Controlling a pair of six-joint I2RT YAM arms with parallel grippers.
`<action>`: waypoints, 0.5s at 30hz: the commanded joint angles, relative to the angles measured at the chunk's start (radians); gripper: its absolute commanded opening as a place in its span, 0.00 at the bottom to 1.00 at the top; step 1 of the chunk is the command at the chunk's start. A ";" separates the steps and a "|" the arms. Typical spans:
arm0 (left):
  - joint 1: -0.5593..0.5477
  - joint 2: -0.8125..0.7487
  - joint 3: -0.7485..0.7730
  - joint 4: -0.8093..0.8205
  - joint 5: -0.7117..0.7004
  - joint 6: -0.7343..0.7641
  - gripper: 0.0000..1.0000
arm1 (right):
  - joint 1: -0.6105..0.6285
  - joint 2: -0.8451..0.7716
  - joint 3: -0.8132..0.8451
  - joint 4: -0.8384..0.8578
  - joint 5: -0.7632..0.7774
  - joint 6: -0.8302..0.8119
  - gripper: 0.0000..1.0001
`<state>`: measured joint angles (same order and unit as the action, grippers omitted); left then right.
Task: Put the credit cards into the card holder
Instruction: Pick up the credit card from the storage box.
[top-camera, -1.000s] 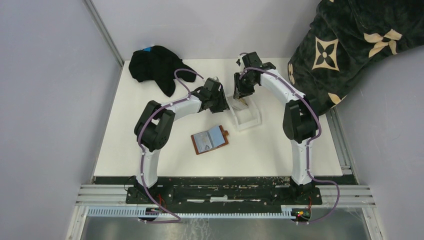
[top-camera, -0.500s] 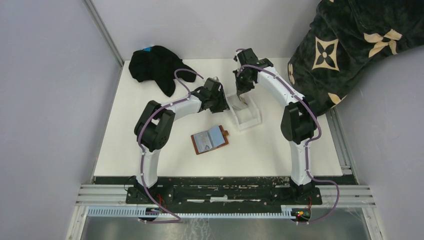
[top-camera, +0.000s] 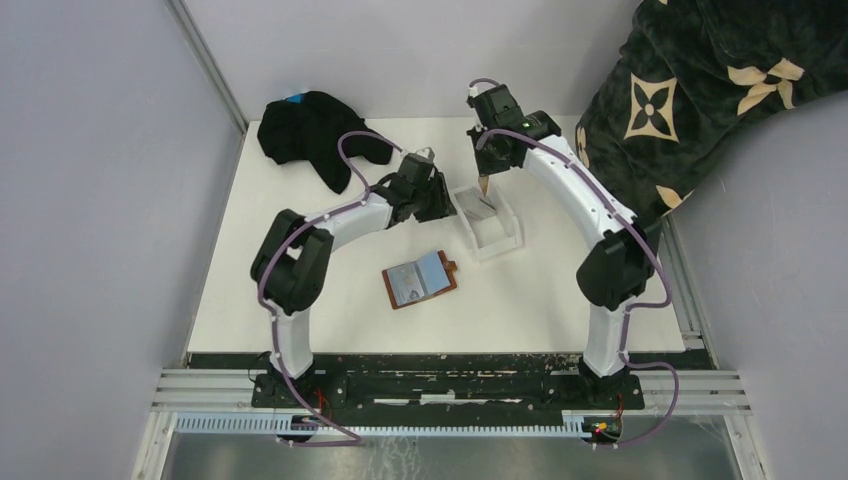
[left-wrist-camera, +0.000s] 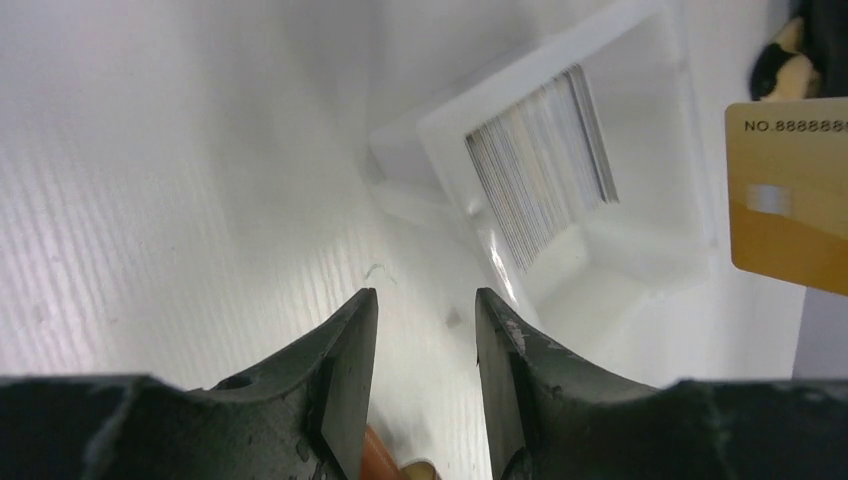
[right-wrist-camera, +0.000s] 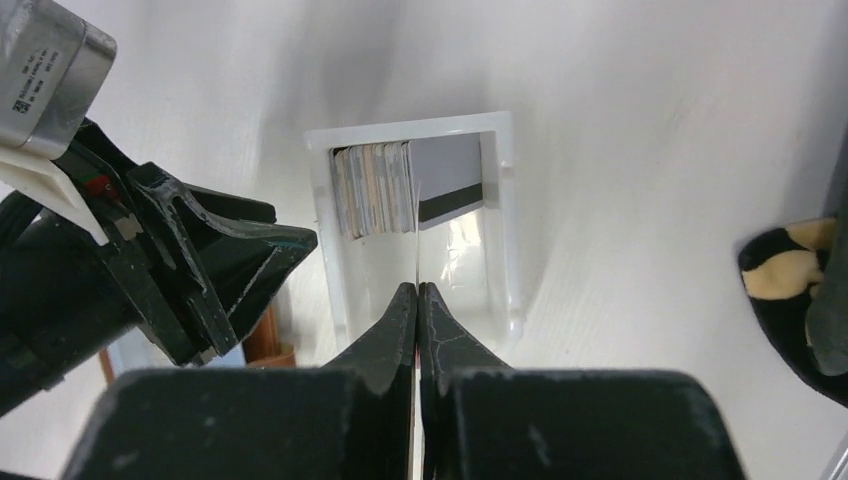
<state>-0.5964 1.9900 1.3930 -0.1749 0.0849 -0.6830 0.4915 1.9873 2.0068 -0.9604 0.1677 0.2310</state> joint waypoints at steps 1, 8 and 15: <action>0.012 -0.179 -0.095 0.132 0.018 0.107 0.49 | 0.004 -0.147 -0.023 -0.034 -0.028 -0.004 0.01; 0.040 -0.434 -0.376 0.392 0.230 0.136 0.50 | 0.005 -0.339 -0.257 -0.004 -0.308 0.082 0.01; 0.082 -0.603 -0.564 0.570 0.519 0.104 0.54 | 0.004 -0.504 -0.520 0.133 -0.565 0.215 0.01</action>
<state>-0.5316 1.4525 0.8776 0.2264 0.3828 -0.6044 0.4953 1.5616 1.5681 -0.9417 -0.1928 0.3477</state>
